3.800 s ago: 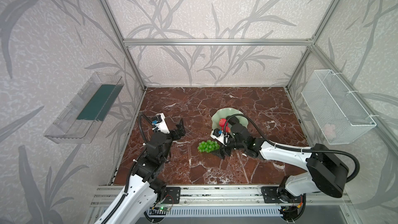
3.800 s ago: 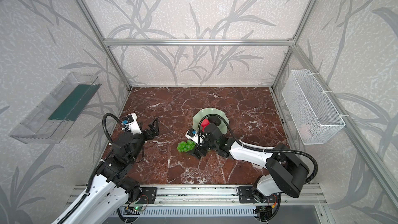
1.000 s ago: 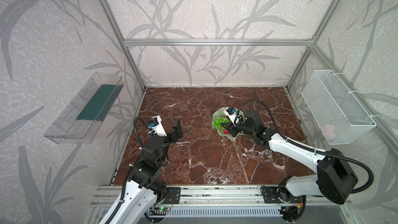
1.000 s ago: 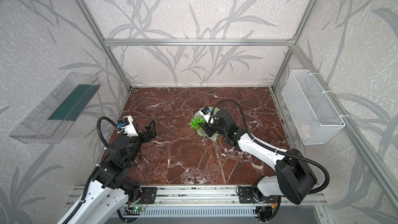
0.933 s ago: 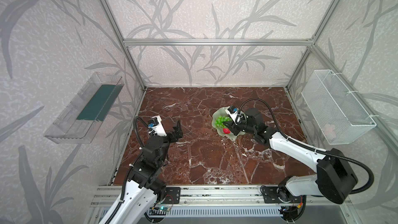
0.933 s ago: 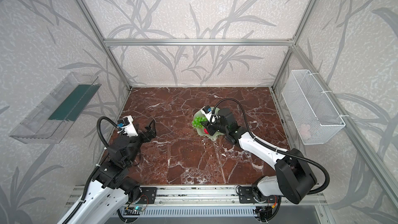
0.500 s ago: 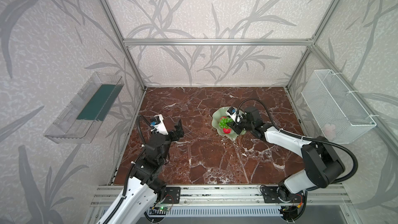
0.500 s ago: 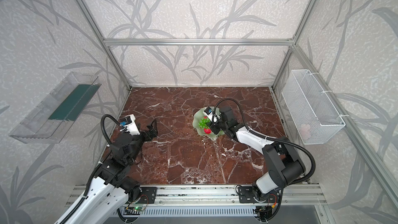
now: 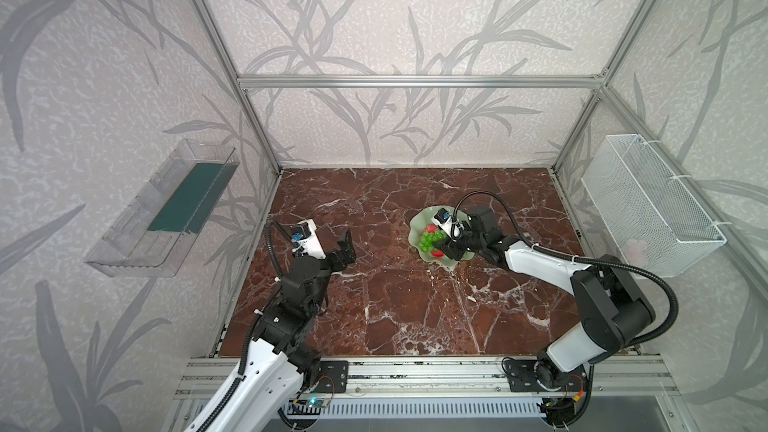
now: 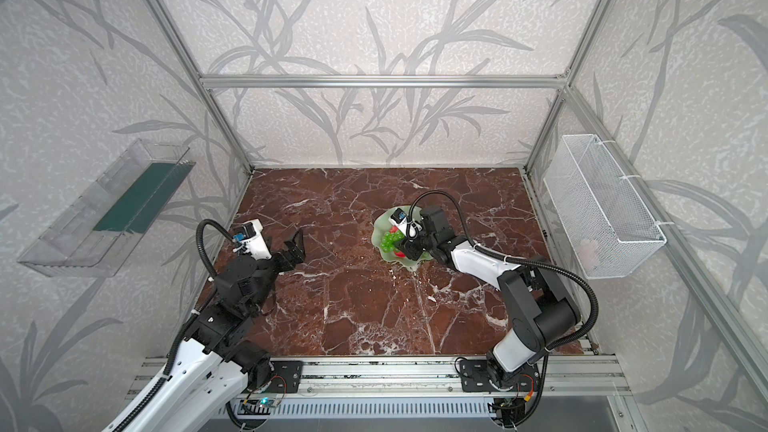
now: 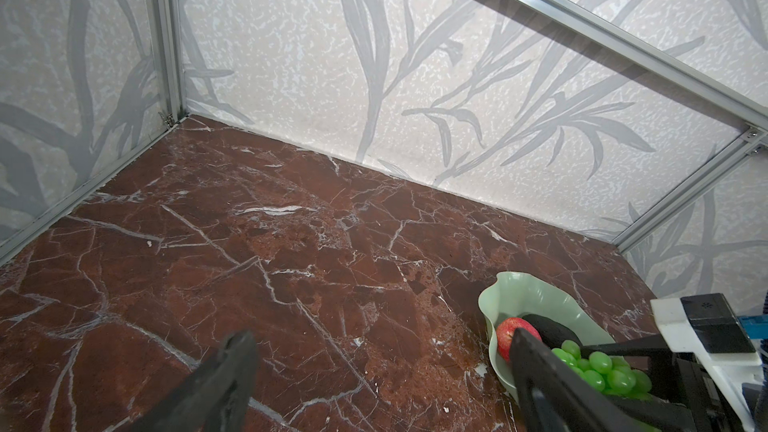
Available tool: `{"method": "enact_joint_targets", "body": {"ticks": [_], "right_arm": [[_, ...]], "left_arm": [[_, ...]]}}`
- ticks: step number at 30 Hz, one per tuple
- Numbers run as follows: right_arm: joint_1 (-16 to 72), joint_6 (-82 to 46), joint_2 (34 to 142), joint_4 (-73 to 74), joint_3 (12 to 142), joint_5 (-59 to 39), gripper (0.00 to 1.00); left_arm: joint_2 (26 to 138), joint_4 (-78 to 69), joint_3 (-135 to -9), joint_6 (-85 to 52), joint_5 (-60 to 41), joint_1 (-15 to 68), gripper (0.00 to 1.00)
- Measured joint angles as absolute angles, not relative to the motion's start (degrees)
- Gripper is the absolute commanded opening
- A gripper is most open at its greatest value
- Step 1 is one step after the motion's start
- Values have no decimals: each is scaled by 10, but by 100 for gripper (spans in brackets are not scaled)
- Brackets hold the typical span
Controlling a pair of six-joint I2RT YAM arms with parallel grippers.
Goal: Place and organize the fake fruits in the fruit bowl
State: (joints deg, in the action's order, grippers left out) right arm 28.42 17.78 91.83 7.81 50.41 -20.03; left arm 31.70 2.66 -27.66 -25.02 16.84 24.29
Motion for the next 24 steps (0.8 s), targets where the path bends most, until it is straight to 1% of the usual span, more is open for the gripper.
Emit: {"method": "enact_joint_targets", "body": {"ticks": [8, 12, 15, 18, 20, 24], "right_arm": [[284, 147, 921, 54, 524, -216, 84], [284, 115, 920, 53, 524, -230, 100], [284, 85, 907, 61, 518, -234, 99], [284, 57, 865, 76, 498, -217, 99], [283, 41, 827, 90, 483, -193, 99], [273, 15, 739, 128, 436, -109, 99]], "left_arm": [[315, 25, -277, -249, 169, 243, 95], [312, 24, -277, -248, 170, 243, 95], [312, 12, -276, -241, 177, 243, 95], [314, -21, -263, -223, 191, 243, 97], [323, -49, -249, -205, 207, 243, 97], [379, -106, -227, -156, 254, 238, 100]]}}
